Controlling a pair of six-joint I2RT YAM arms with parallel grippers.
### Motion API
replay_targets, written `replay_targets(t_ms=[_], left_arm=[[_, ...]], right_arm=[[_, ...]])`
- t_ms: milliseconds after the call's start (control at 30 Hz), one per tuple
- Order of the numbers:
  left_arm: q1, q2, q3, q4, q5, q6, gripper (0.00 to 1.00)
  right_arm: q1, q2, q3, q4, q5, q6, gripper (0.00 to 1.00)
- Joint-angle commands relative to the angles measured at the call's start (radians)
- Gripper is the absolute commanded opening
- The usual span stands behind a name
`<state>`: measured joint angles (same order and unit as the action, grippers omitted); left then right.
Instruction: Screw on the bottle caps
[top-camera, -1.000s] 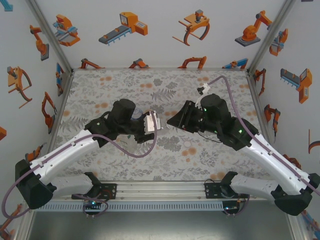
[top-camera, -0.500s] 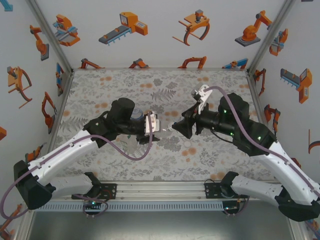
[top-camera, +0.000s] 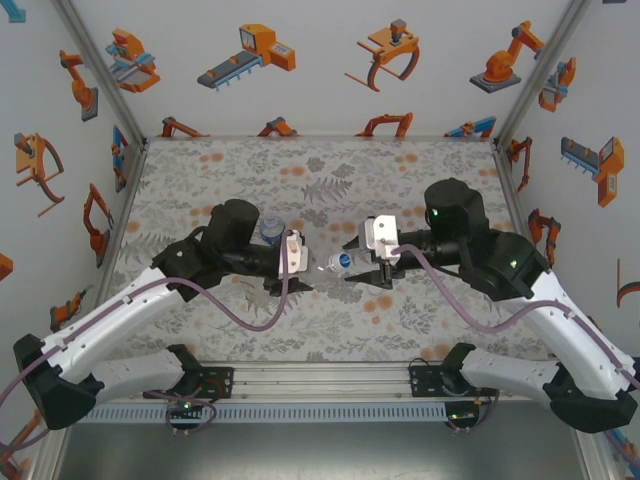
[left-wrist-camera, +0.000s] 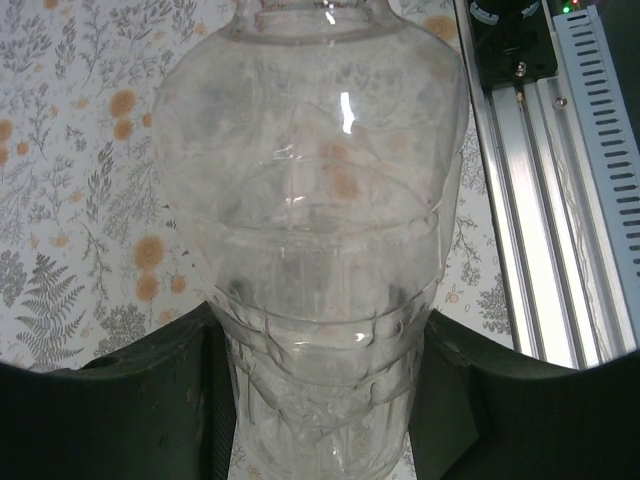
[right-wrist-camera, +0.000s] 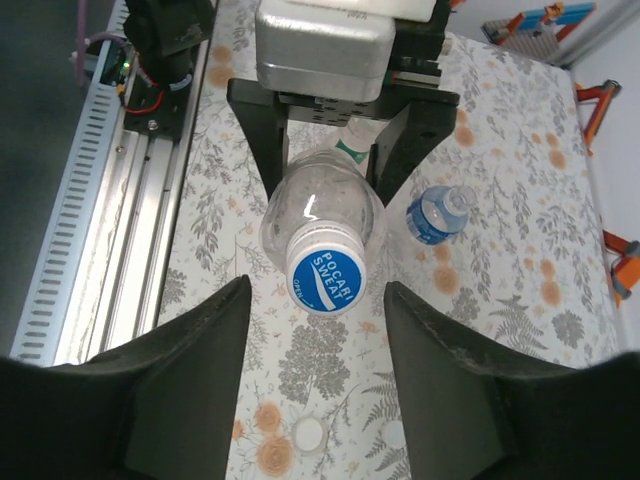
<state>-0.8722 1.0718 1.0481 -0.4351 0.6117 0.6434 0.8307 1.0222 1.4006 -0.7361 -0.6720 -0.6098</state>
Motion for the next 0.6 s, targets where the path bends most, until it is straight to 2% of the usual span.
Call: replay_targets(t_ms=[0,433,567], left_arm=[[-0.007,-0.018,0.017,-0.024,0.035,0.024,0.00],[-0.007,-0.014,0.018,-0.029,0.038,0.022,0.00],[-0.009,-0.012,0.017,-0.030,0.039,0.022,0.00]], right_arm=[[-0.002,-0.006,0.007,0.022,-0.083,-0.070,0.47],[0.011,0.016,-0.011,0.068,-0.086,-0.034,0.46],[0.012,0.022,-0.009,0.061,-0.071,-0.033,0.40]])
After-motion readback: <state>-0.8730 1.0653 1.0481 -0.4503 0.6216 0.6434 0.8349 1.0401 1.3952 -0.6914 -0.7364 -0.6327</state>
